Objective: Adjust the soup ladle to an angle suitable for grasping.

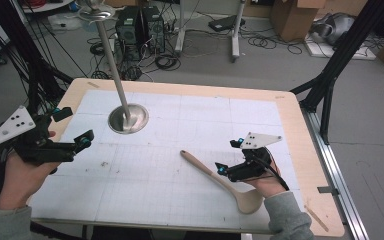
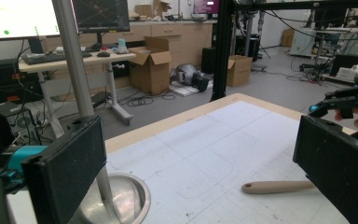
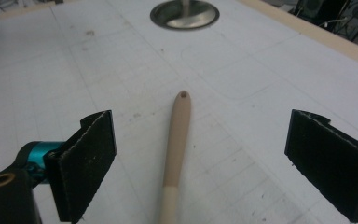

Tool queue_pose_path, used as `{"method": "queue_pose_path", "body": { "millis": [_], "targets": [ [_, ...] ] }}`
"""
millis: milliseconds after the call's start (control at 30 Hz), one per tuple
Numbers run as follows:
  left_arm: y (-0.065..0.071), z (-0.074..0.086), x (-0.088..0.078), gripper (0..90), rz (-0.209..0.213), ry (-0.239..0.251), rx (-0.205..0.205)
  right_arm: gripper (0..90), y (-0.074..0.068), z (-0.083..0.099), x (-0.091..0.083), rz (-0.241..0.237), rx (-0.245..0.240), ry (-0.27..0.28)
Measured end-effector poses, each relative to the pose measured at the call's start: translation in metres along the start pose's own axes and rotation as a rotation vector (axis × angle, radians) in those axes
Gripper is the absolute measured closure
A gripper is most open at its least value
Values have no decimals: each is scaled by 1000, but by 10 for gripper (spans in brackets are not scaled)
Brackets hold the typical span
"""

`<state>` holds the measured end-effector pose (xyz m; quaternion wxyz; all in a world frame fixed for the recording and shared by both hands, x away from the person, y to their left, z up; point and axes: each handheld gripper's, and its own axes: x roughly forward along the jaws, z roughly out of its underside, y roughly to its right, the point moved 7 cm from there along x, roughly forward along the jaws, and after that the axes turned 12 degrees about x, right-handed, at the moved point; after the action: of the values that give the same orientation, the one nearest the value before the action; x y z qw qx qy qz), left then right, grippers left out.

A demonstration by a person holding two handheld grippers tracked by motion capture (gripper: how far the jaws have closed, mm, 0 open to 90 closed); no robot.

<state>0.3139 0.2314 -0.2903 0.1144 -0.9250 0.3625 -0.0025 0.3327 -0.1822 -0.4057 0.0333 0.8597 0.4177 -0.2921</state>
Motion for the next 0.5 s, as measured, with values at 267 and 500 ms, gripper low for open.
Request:
{"method": "queue_pose_path", "body": {
  "millis": [267,500],
  "targets": [
    [2,1,4,29,8,-5,1,77,2,16,8,29,-2,-87],
    [2,1,4,29,12,-7,2,82,2,26,14,63,-8,-170]
  ]
}}
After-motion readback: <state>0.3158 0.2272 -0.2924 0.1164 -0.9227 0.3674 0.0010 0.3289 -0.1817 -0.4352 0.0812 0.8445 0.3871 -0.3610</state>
